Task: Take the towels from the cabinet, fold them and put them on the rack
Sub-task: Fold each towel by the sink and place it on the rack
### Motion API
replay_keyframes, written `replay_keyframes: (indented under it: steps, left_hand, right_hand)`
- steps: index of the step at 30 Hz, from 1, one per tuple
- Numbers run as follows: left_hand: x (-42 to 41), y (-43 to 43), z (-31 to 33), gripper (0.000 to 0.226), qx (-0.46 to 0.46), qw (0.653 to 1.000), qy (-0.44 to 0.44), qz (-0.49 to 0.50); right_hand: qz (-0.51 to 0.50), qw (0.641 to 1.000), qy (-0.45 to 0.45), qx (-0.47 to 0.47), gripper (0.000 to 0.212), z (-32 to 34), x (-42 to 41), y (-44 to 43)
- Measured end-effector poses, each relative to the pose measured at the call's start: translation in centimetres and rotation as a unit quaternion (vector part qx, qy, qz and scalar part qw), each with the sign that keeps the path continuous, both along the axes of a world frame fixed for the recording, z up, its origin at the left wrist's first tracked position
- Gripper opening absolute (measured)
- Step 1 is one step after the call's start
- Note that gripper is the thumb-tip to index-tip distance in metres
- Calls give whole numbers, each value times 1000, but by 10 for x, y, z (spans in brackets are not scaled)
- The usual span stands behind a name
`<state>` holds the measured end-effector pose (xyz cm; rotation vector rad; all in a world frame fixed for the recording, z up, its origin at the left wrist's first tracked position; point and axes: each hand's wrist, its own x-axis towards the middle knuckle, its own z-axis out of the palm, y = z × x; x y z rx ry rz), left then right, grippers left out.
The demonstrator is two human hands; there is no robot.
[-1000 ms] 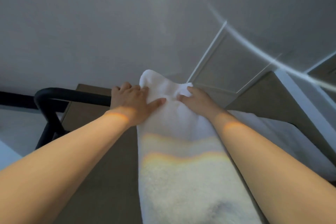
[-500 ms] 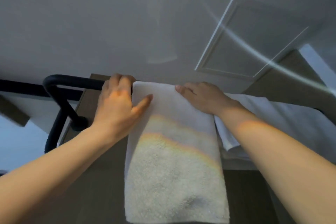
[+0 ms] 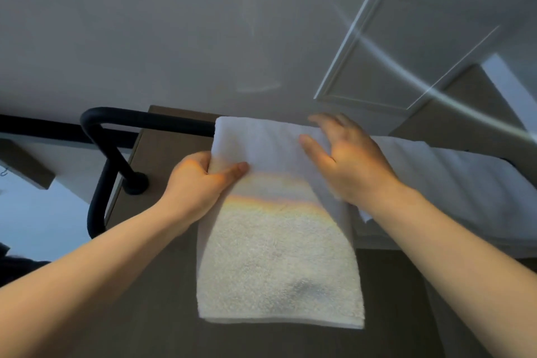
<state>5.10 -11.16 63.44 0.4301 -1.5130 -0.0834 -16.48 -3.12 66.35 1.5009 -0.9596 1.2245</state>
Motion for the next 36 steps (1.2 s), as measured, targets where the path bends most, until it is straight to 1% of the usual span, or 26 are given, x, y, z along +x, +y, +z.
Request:
replay_keyframes:
  steps: [1, 2, 3, 5, 8, 11, 13, 14, 16, 18, 20, 23, 25, 27, 28, 29, 31, 33, 35, 36]
  left_hand:
    - [0, -1, -1, 26, -2, 1000, 0, 6]
    - [-1, -1, -2, 26, -3, 1000, 0, 10]
    - [-1, -1, -2, 26, -3, 1000, 2, 11]
    - [-2, -2, -4, 24, -6, 1000, 7, 12]
    - [-1, -1, -4, 23, -9, 1000, 11, 3]
    - [-1, -1, -4, 24, -23, 999, 24, -2]
    - [-1, -1, -4, 24, -29, 999, 25, -1]
    - [0, -1, -4, 24, -30, 999, 20, 2]
    - [1, -1, -3, 25, -33, 999, 5, 13]
    - [2, -2, -1, 28, -42, 999, 4, 32]
    - [0, -3, 4, 36, -62, 997, 16, 53]
    - [-4, -2, 21, 40, -89, 992, 18, 89]
    - [-7, -1, 36, 41, -89, 987, 26, 128]
    - [-12, 1, 45, 47, -78, 979, 55, 178]
    - [-14, 1, 47, 49, -75, 977, 68, 188]
    - [-15, 0, 46, 49, -78, 977, 76, 182]
    - [-15, -5, 39, 47, -94, 983, 69, 141]
    - [-13, -9, 31, 51, -105, 988, 52, 101]
    - [-10, -8, 25, 56, -83, 992, 54, 74]
    - [-8, -9, 22, 55, -55, 996, 53, 55]
  right_hand:
    - [23, 999, -7, -32, 48, -18, -1, 2]
    - [41, 998, -24, -41, 46, -35, -3, 3]
    - [54, 997, -53, -27, 45, -47, -6, 2]
    - [65, 989, -124, 37, 43, -60, -13, 1]
    - [107, 967, -207, 108, 48, -59, -19, -1]
    - [198, 929, -260, 171, 47, -49, -14, -4]
    - [270, 889, -297, 221, 42, -43, -11, -5]
    - [297, 871, -312, 235, 39, -40, -10, -3]
    - [327, 861, -322, 218, 36, -37, -11, -2]
    - [335, 872, -309, 180, 38, -36, -12, -2]
    - [312, 894, -286, 150, 31, -31, -10, -2]
    - [204, 940, -257, 88, 26, -3, -6, -9]
    - [116, 960, -249, 62, 33, 21, -3, -13]
    - [78, 965, -240, 75, 47, 38, -2, -16]
    - [74, 965, -239, 84, 48, 43, -4, -19]
    - [72, 965, -238, 90, 45, 44, -6, -22]
    - [74, 964, -239, 89, 39, 41, -13, -26]
    - [99, 960, -246, 85, 43, 35, -18, -29]
    - [137, 955, -252, 76, 38, 32, -20, -30]
    - [151, 952, -256, 72, 36, 31, -20, -31]
